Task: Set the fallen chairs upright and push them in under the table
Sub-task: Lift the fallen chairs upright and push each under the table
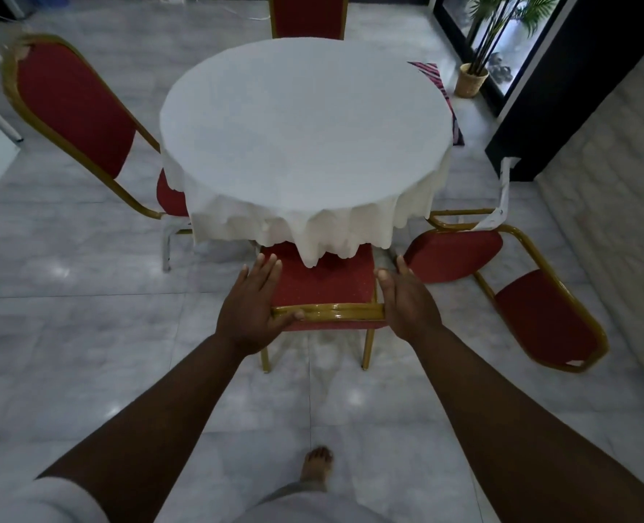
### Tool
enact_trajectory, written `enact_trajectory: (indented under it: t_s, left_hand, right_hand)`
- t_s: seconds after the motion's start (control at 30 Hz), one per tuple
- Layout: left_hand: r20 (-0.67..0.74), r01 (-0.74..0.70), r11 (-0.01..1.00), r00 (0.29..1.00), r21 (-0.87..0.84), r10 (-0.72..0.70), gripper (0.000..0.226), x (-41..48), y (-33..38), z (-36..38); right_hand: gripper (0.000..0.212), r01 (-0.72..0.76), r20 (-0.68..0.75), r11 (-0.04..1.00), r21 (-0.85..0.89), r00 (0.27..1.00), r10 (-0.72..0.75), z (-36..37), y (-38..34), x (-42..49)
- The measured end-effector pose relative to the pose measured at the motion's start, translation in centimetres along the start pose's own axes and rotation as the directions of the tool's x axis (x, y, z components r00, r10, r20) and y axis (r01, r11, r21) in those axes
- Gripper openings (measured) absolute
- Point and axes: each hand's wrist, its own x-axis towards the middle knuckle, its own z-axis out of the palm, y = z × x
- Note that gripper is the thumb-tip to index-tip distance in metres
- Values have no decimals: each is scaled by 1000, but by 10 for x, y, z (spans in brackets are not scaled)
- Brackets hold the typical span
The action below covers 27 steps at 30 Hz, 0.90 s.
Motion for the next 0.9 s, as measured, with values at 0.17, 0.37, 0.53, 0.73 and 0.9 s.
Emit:
enact_trajectory:
  t_s: [0.17, 0.37, 0.53, 0.73, 0.9]
  left_hand:
    - [-7, 30, 999, 1000, -25, -30, 101, 19, -8, -4]
    - [14, 40, 998, 999, -43, -39, 98, 34, -14, -6]
    - [20, 51, 998, 999, -38, -51, 97, 37, -13, -5]
    - [82, 70, 990, 995, -123, -60, 98, 32, -11, -3]
    - [148, 131, 973, 984, -190, -104, 85, 61, 27, -6]
  right_hand:
    - [52, -20, 44, 1000, 14, 999, 20, -3, -11, 18]
    - [51, -28, 79, 1000, 1, 996, 28, -5, -16, 34]
    - [54, -47, 108, 999, -7, 993, 48, -7, -14, 37]
    - [50, 26, 71, 999, 22, 997, -28, -16, -12, 25]
    - [42, -16, 82, 996, 93, 997, 8, -37, 31, 11]
